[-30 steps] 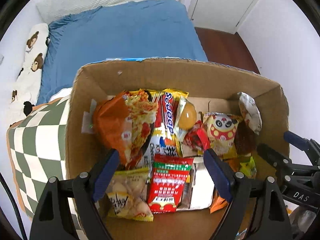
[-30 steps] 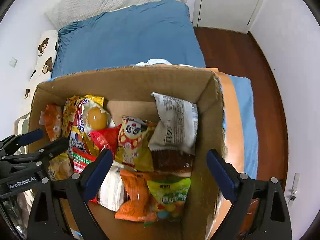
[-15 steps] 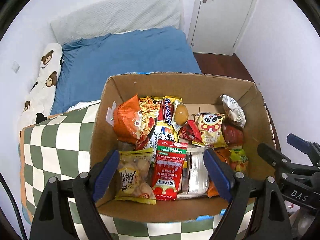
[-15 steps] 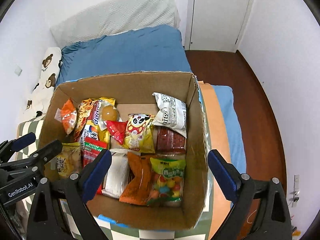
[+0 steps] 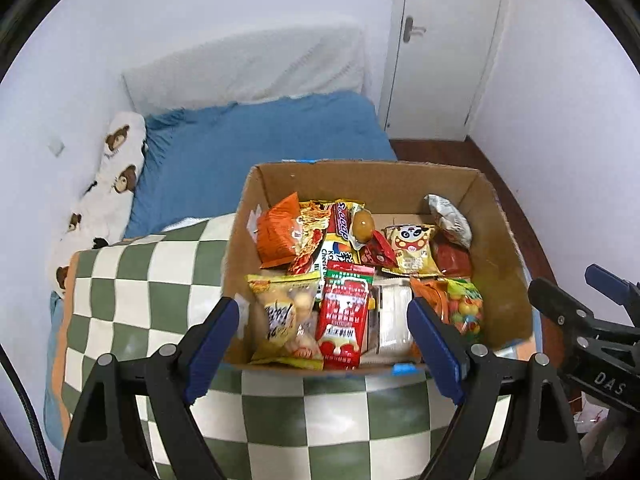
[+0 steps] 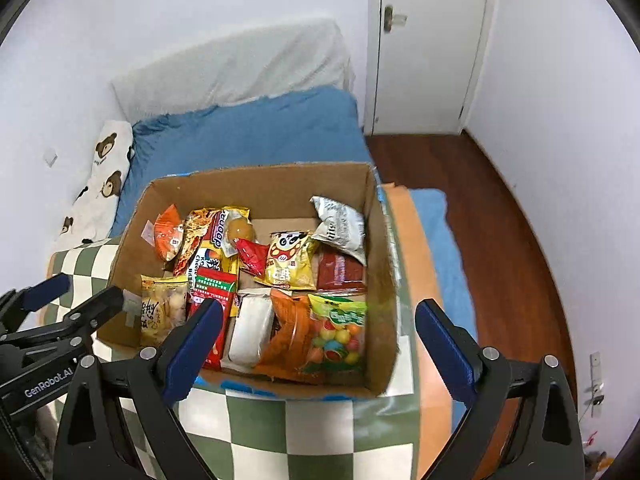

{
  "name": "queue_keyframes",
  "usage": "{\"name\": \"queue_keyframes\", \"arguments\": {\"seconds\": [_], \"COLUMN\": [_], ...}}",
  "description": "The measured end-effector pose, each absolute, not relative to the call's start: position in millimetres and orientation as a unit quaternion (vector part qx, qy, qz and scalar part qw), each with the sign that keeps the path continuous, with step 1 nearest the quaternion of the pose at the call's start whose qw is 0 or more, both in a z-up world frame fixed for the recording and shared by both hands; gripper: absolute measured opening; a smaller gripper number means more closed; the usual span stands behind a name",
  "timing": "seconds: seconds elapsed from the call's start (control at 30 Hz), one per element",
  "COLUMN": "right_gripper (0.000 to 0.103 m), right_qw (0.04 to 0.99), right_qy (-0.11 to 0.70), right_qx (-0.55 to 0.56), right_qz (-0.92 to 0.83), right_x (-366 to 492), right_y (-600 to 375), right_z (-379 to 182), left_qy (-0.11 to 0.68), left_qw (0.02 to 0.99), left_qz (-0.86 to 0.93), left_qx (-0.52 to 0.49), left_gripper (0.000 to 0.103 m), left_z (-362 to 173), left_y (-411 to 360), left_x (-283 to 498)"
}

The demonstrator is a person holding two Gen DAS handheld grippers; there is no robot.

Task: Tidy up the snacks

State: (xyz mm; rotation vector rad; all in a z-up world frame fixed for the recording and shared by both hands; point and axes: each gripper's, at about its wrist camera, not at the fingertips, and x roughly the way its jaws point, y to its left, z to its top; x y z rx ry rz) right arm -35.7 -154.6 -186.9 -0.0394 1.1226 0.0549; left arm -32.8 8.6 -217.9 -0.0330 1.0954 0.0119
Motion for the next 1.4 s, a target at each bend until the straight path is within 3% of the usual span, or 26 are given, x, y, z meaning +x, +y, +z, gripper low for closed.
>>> {"name": "queue_keyframes", "arguments": {"seconds": [0.63,1.23,1.3,1.33,1.4], "right_gripper": [0.101,0.102,0.102,0.102,0.102], "right_qw": [0.902,0.909,0.909,0.909,0.909], "right_qy": [0.428,0.412,0.413,0.413,0.413], "right_qx": [-0.019,-0.026,-0.026,-0.027,-0.03], "right_qz": [0.045,0.047,0.044,0.042,0.038], "right_x": [-209,-261,-258,-257,-252], "right_y": [-155,-154,-153,-153,-154], "right_z": [-56,-17,-20,-21,-24], "left_qy": [0.445,0.416,0.418,0.419,0.42], "left_qw": [0.896,0.909,0.908,0.908,0.907], "left_qz": [-0.002,0.006,0.01,0.009,0.009], "left_qx": [-0.016,-0.017,-0.016,-0.016,-0.018], "left_gripper": [0.086,0.086,0.089,0.098,0.102], "left_z": [-120,-84,-86,-88,-92], "left_y": [11,14,14,14,14], "left_x": [-169,-220,-216,-214,-207]}}
